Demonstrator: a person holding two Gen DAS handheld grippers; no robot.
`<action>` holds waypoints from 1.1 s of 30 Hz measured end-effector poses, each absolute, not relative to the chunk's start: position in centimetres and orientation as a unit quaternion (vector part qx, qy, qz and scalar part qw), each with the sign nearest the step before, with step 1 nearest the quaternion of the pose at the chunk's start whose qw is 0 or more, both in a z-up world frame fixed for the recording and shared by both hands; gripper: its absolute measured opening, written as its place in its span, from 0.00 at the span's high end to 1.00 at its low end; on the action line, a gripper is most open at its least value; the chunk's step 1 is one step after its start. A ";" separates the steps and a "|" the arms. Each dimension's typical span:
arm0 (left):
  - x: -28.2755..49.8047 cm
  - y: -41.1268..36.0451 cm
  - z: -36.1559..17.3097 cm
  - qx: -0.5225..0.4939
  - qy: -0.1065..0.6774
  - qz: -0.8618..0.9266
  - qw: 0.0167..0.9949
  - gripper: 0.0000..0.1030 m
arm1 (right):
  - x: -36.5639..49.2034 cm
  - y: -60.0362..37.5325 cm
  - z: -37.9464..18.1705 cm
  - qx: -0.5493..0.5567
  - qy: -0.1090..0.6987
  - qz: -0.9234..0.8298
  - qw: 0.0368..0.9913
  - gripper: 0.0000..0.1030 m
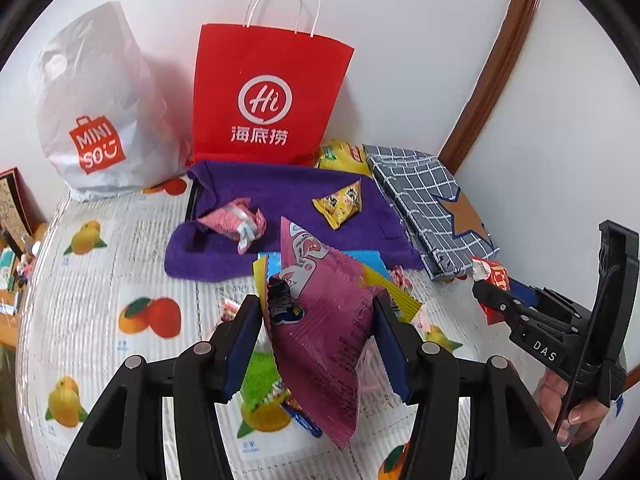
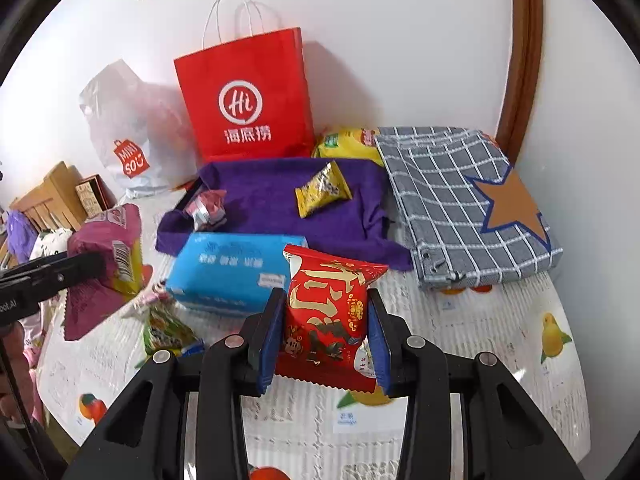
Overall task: Organize snacks
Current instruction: 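Carry the pink bag and red candy packet over the purple towel with both tools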
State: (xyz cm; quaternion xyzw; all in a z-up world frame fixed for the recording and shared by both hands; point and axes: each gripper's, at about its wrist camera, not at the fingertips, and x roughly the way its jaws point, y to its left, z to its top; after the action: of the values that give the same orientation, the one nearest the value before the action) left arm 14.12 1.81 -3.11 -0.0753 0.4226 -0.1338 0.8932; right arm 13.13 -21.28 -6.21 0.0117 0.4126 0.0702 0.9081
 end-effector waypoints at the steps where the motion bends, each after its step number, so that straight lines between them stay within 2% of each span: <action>1: 14.4 1.8 -2.9 -0.075 0.421 -0.134 0.894 0.48 | 13.5 -21.2 -6.0 0.014 0.412 0.071 0.909 0.62; 16: 19.7 2.9 -0.8 -0.066 0.407 -0.121 0.903 0.48 | 20.5 -19.0 -3.9 0.006 0.391 0.094 0.916 0.62; 33: 29.1 3.8 -1.7 -0.089 0.404 -0.119 0.903 0.48 | 29.3 -17.9 -3.8 0.000 0.385 0.094 0.918 0.62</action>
State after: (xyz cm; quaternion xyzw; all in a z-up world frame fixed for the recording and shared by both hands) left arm 29.14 3.82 -1.66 -0.0885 0.4043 -0.1191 0.9025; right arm 29.34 -17.91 -3.81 -0.0005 0.3846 0.0941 0.9183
